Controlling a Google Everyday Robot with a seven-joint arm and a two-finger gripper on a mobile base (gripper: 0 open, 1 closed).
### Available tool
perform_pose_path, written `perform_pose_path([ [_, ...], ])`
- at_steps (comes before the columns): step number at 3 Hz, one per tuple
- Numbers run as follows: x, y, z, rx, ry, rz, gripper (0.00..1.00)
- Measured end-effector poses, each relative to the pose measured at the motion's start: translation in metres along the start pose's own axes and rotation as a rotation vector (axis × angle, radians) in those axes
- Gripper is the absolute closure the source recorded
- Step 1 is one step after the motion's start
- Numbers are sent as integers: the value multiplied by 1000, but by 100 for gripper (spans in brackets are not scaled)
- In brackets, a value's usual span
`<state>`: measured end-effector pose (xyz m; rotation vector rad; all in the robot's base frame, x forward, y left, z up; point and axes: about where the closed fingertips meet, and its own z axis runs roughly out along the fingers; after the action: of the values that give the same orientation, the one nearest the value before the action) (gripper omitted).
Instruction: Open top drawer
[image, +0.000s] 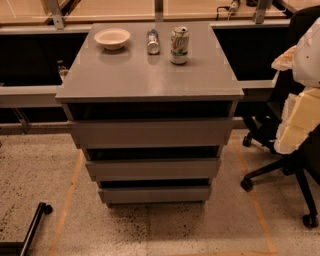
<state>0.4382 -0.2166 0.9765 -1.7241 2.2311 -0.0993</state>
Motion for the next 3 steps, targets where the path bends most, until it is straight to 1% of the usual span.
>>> perform_pose_path([
  [1, 0, 0, 0, 0, 0, 0, 0],
  [2, 0, -11, 12, -1, -22, -2, 0],
  [3, -2, -35, 31, 10, -76, 14, 0],
])
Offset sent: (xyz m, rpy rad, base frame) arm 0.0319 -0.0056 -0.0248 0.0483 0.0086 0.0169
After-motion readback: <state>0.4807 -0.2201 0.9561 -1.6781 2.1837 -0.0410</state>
